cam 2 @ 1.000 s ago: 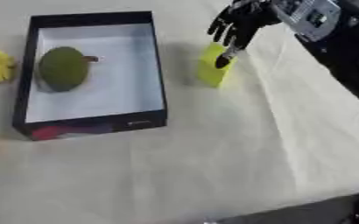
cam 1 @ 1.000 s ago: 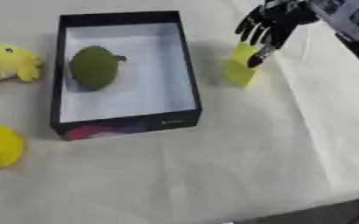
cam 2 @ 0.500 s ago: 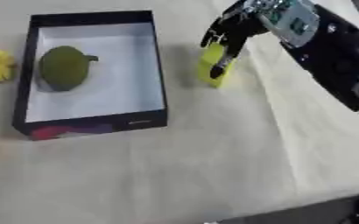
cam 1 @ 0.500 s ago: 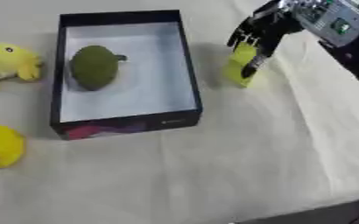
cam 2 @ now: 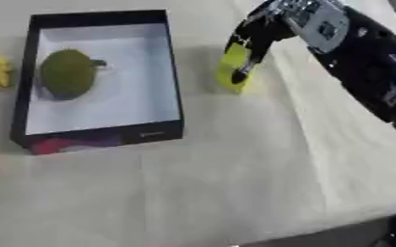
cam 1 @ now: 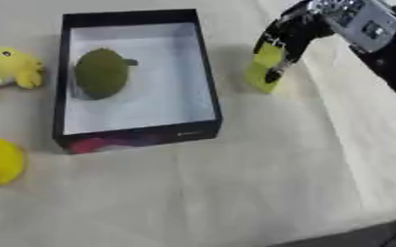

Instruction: Pick up objects on the table and place them in the box.

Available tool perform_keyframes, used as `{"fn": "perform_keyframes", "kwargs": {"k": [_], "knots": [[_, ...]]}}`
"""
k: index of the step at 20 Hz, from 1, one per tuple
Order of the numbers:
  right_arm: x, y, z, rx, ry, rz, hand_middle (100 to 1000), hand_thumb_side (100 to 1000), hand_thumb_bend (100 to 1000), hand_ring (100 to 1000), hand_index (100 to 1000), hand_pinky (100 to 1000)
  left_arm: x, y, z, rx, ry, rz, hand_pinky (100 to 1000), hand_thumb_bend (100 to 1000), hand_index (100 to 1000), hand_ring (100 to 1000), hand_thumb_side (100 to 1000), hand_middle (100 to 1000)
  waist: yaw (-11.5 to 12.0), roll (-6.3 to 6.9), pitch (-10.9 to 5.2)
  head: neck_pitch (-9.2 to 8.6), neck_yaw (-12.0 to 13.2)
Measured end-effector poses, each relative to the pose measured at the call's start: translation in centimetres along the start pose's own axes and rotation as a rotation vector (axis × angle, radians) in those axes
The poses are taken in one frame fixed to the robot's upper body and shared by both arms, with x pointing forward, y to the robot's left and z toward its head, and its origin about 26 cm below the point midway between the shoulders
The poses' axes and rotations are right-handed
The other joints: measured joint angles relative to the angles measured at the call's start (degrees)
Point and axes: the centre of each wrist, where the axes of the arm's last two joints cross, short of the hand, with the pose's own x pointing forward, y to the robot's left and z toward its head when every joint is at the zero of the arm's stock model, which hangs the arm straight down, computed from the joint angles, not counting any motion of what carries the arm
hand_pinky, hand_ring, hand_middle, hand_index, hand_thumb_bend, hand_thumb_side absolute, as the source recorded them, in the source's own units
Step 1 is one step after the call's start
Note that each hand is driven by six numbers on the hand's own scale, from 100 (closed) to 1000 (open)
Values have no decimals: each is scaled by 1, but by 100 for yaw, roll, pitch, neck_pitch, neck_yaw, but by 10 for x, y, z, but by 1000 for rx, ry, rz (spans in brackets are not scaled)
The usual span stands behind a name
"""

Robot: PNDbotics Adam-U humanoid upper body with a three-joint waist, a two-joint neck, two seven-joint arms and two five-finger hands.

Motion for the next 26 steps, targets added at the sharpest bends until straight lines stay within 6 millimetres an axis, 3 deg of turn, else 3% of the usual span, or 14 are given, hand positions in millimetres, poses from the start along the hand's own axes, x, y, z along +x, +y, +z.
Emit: {"fn": "perform_keyframes", "kwargs": {"k": [5, 15, 26], "knots": [[1, -2, 4, -55, 27, -25, 770, 100, 403, 785, 851, 747, 0, 0, 0, 1, 0, 0, 750, 801, 902, 871, 701, 867, -8, 0, 6, 0, -2], [21, -2, 17, -151, 38, 4, 706, 100, 334, 704, 785, 647, 0, 0, 1, 4, -3, 1, 749, 800, 901, 872, 700, 868, -30, 0, 6, 0, -7], [29, -8, 35, -244, -24, 55, 675, 100, 335, 673, 759, 631, -2, 2, 4, 16, 5, -2, 748, 801, 900, 872, 700, 870, -104, 0, 6, 0, 110]]}}
